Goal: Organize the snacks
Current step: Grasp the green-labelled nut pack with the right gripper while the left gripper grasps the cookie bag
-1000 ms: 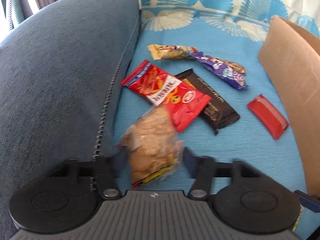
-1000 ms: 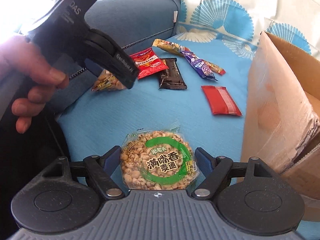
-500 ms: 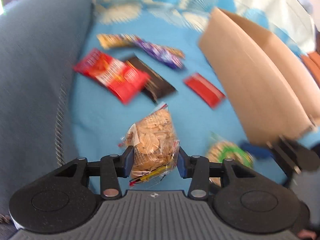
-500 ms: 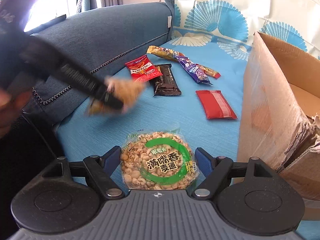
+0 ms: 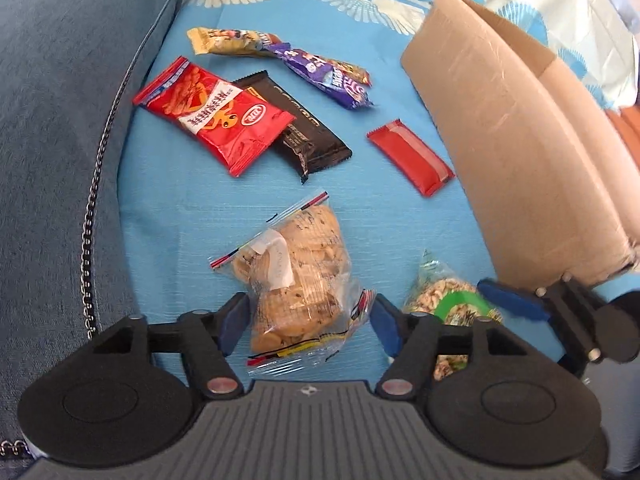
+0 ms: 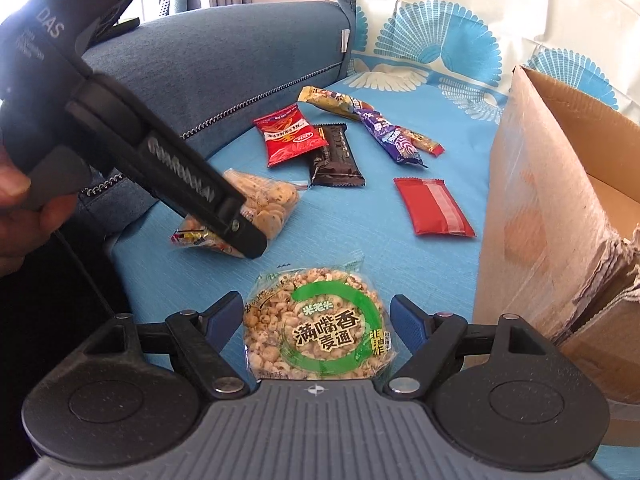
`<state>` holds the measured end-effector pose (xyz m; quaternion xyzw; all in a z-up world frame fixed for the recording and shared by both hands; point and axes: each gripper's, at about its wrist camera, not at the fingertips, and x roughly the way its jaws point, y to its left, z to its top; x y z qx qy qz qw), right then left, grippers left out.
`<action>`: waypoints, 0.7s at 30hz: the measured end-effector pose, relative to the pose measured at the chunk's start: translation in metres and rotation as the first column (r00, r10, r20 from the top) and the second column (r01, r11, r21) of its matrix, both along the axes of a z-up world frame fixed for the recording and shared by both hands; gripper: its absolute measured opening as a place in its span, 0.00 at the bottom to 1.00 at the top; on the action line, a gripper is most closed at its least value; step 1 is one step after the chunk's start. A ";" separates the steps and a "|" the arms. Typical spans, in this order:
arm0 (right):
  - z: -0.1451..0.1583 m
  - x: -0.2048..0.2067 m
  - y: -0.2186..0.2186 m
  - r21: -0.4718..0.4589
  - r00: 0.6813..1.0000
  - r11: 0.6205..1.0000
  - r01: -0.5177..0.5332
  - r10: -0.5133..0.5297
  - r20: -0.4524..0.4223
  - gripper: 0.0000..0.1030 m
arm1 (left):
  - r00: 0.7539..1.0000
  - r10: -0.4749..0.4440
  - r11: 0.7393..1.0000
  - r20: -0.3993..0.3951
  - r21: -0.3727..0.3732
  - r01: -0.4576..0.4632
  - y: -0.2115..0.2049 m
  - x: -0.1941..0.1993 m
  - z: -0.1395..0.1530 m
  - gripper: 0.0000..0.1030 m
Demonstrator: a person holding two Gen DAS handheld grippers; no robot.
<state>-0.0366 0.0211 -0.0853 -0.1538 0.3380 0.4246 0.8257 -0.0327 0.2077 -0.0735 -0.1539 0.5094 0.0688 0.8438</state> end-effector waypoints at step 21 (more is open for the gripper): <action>-0.011 -0.005 0.001 -0.044 1.000 0.999 -0.026 0.027 0.015 0.81 | 0.999 0.047 0.998 0.002 -0.031 -0.047 -0.002 0.009 -0.008 0.75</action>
